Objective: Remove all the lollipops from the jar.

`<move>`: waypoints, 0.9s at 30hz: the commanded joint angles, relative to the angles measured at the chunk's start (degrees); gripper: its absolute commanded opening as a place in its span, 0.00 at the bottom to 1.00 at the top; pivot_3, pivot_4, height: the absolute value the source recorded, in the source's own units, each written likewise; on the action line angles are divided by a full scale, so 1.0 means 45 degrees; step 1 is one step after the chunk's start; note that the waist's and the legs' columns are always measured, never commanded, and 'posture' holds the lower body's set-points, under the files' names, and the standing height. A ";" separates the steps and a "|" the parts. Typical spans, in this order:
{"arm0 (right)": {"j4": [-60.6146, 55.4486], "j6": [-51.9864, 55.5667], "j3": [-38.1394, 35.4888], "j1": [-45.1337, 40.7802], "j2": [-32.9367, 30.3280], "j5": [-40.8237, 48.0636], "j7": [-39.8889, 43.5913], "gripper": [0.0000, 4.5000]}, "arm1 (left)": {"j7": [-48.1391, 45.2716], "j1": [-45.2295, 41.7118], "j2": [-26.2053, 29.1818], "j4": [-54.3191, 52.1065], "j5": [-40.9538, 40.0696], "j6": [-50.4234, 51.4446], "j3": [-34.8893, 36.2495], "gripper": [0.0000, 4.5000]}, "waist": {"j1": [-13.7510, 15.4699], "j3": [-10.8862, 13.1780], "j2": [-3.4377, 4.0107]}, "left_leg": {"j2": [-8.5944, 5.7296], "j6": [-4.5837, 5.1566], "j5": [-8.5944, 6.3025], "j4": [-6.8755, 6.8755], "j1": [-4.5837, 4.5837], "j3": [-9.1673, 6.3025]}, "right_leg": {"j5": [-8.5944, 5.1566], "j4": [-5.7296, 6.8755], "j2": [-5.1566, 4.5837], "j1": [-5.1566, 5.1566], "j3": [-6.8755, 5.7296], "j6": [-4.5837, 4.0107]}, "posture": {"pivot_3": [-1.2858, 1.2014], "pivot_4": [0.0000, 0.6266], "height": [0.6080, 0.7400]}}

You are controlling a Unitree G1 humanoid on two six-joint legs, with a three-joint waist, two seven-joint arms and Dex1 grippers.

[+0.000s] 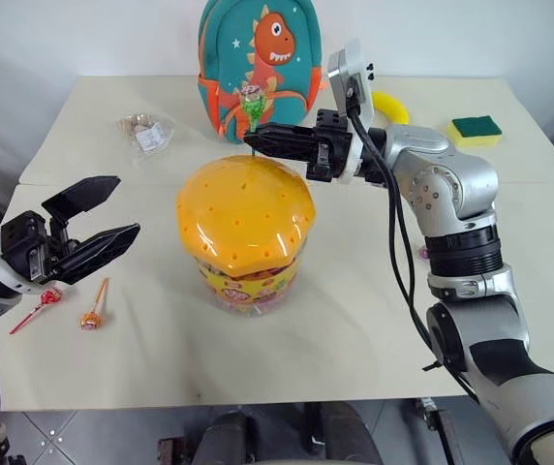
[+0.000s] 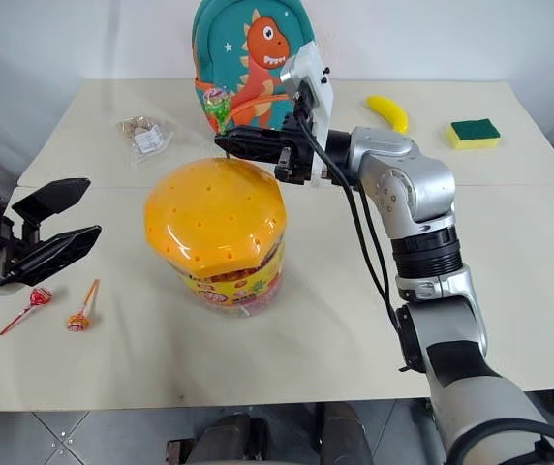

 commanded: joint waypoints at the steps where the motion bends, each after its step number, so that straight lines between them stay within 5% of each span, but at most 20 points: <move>1: -0.0130 -0.0808 -0.1055 -0.0280 -0.0256 0.0505 0.0484 0.01 | -0.0046 -0.0312 0.0066 -0.0299 -0.0190 -0.0210 -0.0017 1.00 | 0.0010 0.0000 0.0000 | -0.0001 0.0000 0.0000 0.0001 -0.0005 0.0001 | 0.0000 -0.0001 0.0001 -0.0001 -0.0004 0.0000 | 0.52 0.24 1.00; 7: 0.0760 -0.0603 -0.3884 -0.0829 -0.1527 0.1835 -0.0258 0.01 | -0.0447 -0.0803 0.0162 -0.0158 -0.0134 -0.0072 -0.0663 1.00 | 0.0121 0.0000 -0.0001 | -0.0021 0.0014 0.0007 0.0012 -0.0017 -0.0002 | 0.0002 0.0006 -0.0013 -0.0001 -0.0011 0.0003 | 0.52 0.24 1.00; 12: 0.1379 -0.0210 -0.3548 0.0454 -0.5498 -0.0271 -0.0396 0.01 | -0.0967 -0.0753 0.0436 -0.0335 0.0006 0.0013 -0.1004 1.00 | 0.0151 -0.0002 -0.0005 | -0.0027 0.0017 0.0008 -0.0002 -0.0020 -0.0011 | 0.0002 -0.0001 -0.0021 -0.0001 0.0004 0.0004 | 0.52 0.24 1.00; 19: 0.0965 -0.0153 -0.2533 0.5625 -1.0021 -0.3730 -0.1094 0.01 | -0.2300 0.0080 0.1215 -0.1055 0.0216 0.0094 -0.1512 1.00 | 0.0086 0.0007 0.0012 | -0.0010 0.0018 0.0007 -0.0018 -0.0014 0.0067 | 0.0001 -0.0039 -0.0021 -0.0004 0.0025 0.0006 | 0.52 0.24 1.00; 23: 0.0148 -0.0012 -0.2747 0.9530 -1.0900 -0.4354 -0.1071 0.01 | -0.3037 0.0492 0.1551 -0.1197 0.0227 -0.0133 -0.1385 1.00 | 0.0103 0.0005 0.0026 | 0.0026 -0.0003 0.0018 -0.0015 0.0018 0.0113 | -0.0001 -0.0002 -0.0018 -0.0016 0.0035 0.0000 | 0.52 0.24 1.00; 27: 0.0131 0.0320 -0.3179 1.0973 -1.0532 -0.4451 -0.1763 0.01 | -0.3421 0.0941 0.1665 -0.1441 0.0512 -0.0519 -0.1190 1.00 | 0.0083 0.0002 0.0052 | 0.0022 -0.0005 0.0021 -0.0004 0.0048 0.0171 | 0.0000 0.0017 -0.0019 -0.0016 0.0065 0.0001 | 0.52 0.24 1.00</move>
